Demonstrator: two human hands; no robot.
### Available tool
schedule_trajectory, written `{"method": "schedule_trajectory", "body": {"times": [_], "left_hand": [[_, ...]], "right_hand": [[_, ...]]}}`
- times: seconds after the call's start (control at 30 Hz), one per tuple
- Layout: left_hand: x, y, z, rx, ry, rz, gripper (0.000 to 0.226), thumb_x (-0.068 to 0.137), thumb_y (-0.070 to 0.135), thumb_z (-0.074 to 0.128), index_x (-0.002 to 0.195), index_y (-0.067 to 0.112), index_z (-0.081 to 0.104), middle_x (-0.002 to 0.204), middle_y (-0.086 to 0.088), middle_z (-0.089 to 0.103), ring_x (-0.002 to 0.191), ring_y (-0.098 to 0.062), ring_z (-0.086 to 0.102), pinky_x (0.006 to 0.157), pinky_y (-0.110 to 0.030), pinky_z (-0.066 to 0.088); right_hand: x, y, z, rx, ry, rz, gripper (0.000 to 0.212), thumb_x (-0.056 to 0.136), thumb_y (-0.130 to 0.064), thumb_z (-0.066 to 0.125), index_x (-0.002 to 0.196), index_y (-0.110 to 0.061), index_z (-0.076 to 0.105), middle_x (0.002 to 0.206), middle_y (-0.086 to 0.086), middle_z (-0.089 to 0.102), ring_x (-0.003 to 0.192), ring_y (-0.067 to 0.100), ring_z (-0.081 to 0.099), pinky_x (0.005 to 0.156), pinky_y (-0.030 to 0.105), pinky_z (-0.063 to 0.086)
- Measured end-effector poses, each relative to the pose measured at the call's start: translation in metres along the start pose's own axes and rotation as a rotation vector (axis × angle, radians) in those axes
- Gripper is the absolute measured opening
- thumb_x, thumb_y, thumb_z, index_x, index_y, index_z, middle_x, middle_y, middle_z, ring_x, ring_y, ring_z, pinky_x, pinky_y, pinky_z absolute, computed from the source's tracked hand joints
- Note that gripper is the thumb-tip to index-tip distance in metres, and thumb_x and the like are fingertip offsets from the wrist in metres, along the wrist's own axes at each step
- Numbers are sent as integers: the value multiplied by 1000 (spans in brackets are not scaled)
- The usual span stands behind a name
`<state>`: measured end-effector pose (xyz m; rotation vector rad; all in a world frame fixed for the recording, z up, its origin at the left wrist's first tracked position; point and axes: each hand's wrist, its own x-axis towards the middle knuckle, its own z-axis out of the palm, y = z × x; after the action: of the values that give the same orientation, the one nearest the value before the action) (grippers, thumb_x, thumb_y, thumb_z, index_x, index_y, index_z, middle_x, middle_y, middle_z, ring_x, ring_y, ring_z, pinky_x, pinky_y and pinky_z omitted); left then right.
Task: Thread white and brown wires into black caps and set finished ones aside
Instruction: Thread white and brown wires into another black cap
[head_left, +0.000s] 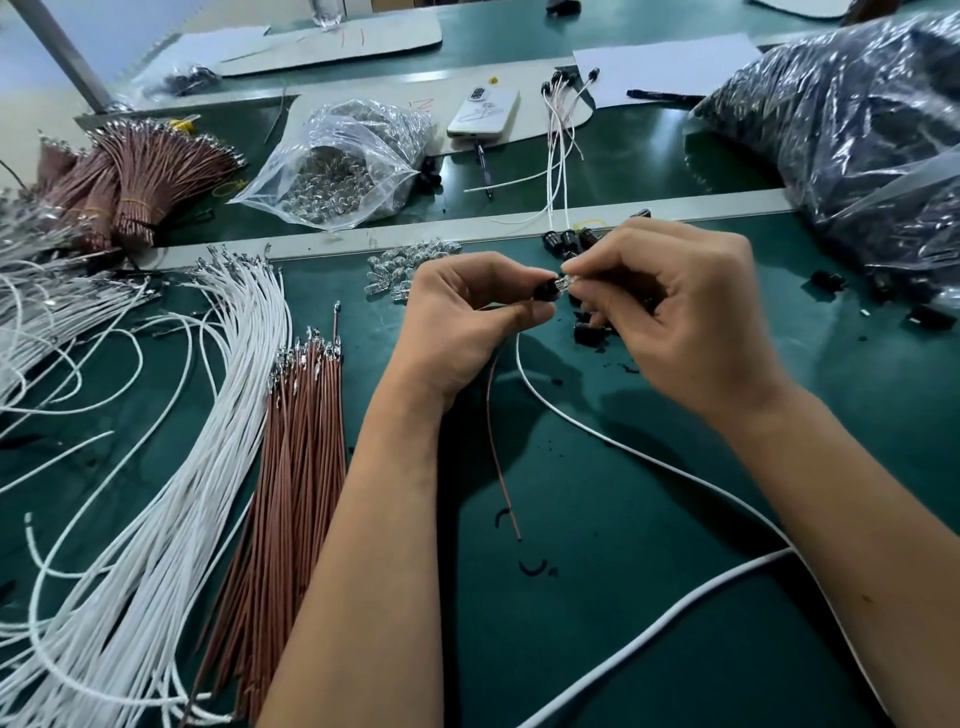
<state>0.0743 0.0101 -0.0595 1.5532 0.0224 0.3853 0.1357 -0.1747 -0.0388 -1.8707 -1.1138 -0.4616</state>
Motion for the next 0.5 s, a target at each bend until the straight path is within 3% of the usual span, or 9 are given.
{"method": "schedule_trajectory", "body": {"times": [0.37,0.5], "left_hand": [[0,1,-2,60,-44,-29,27,74,-11,79,94,6,77,94,-19,76,87,-22,69,91,-38,54],[0,2,-2,52,-68,-48,26,75,-11,79,96,4,76,95,-21,76,87,-21,69,90,-33,55]], "right_hand": [[-1,7,-2,53,-32,54,4,91,-1,77,94,0,77,83,7,71,62,11,69,61,27,58],[-3,11,-1,130,-39,94,7,90,1,78,96,-1,77,84,10,71,62,13,70,62,22,57]]}}
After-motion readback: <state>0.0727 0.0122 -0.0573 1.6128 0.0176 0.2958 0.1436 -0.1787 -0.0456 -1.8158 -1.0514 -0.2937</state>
